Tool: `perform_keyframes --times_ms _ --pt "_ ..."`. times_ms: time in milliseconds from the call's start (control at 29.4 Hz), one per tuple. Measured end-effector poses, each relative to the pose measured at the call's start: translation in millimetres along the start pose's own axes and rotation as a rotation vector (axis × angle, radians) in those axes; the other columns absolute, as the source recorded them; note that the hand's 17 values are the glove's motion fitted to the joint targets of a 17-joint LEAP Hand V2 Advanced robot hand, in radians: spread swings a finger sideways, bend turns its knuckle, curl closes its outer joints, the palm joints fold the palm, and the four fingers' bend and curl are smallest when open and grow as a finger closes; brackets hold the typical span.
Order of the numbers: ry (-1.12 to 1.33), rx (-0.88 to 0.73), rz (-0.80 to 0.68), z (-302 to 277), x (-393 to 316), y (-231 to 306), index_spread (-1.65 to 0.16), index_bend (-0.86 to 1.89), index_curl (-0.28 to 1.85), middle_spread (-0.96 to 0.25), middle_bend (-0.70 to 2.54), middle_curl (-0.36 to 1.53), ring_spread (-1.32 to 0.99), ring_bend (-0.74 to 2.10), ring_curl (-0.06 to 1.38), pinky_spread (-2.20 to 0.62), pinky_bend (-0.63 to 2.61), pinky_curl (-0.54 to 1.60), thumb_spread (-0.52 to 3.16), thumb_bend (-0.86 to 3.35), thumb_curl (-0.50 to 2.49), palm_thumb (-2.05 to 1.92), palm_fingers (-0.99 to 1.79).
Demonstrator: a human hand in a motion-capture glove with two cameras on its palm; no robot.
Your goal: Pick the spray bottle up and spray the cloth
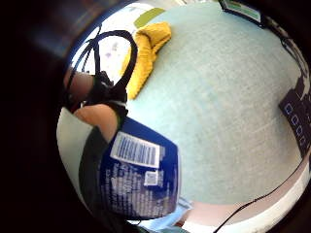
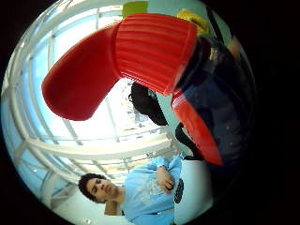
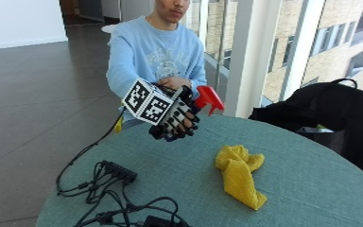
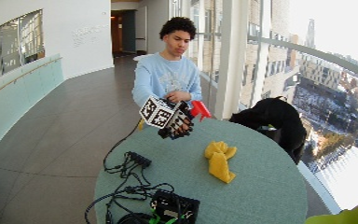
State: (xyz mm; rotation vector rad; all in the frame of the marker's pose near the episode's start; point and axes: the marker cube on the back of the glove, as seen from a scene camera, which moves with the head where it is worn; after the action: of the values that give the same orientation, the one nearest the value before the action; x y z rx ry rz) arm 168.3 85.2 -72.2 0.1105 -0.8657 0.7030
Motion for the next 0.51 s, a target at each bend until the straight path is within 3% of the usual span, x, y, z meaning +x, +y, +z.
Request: perform_keyframes --times_ms 511 --pt "0.031 -0.037 0.065 1.9 7.7 3.8 -0.23 0.13 0.40 -0.10 0.20 0.49 -0.03 0.40 0.41 0.12 0.27 0.38 0.54 -0.03 0.72 1.03 1.10"
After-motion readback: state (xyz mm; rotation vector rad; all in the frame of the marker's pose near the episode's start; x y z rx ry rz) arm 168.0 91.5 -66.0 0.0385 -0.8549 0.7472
